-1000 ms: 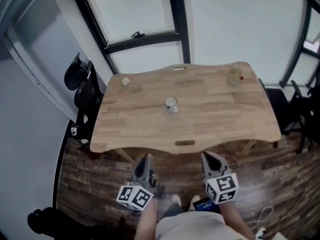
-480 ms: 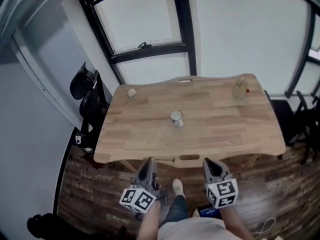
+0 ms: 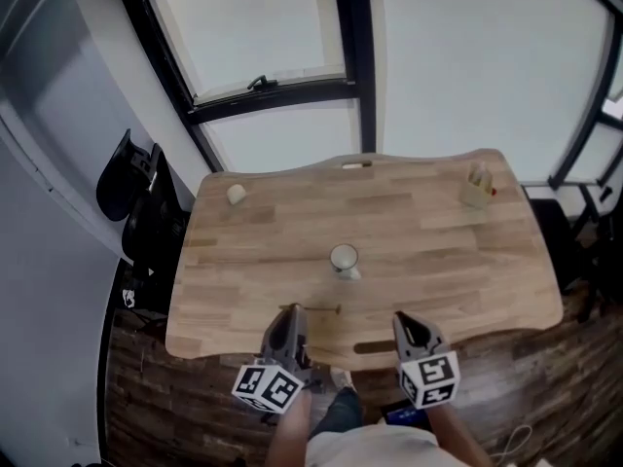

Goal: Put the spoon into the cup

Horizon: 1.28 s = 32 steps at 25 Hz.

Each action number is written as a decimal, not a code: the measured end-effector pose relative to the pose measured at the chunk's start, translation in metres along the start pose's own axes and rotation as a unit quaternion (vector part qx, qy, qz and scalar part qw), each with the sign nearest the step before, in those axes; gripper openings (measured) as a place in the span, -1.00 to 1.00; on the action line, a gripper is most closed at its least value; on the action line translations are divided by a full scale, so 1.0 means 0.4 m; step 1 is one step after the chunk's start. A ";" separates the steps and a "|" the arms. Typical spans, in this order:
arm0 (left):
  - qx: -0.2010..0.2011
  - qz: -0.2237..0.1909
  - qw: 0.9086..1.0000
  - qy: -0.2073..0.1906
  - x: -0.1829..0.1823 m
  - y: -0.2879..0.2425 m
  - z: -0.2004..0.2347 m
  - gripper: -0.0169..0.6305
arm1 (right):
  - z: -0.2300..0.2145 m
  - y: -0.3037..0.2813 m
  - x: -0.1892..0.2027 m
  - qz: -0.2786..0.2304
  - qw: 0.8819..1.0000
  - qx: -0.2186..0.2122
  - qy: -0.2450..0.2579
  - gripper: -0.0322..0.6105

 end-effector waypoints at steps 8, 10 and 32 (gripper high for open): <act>0.041 0.042 0.998 -0.003 -0.042 -0.202 0.127 -0.94 | -0.027 -0.206 -0.027 0.035 0.999 0.041 -0.002 -0.91; 0.049 0.050 0.998 0.000 -0.044 -0.236 0.154 -0.94 | -0.029 -0.239 -0.039 0.038 0.998 0.051 -0.003 -0.91; 0.028 0.063 0.996 0.057 -0.032 -0.401 0.290 -0.94 | -0.092 -0.379 -0.088 0.044 0.996 0.078 -0.029 -0.91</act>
Point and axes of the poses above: the fingertips, and each gripper's own axes: y backward along the fingers, z to its left, x out of its underside, the point moved 3 cm from there along y, backward along the fingers, and after that the axes turned 2 degrees about -y, right-handed, at the moved point
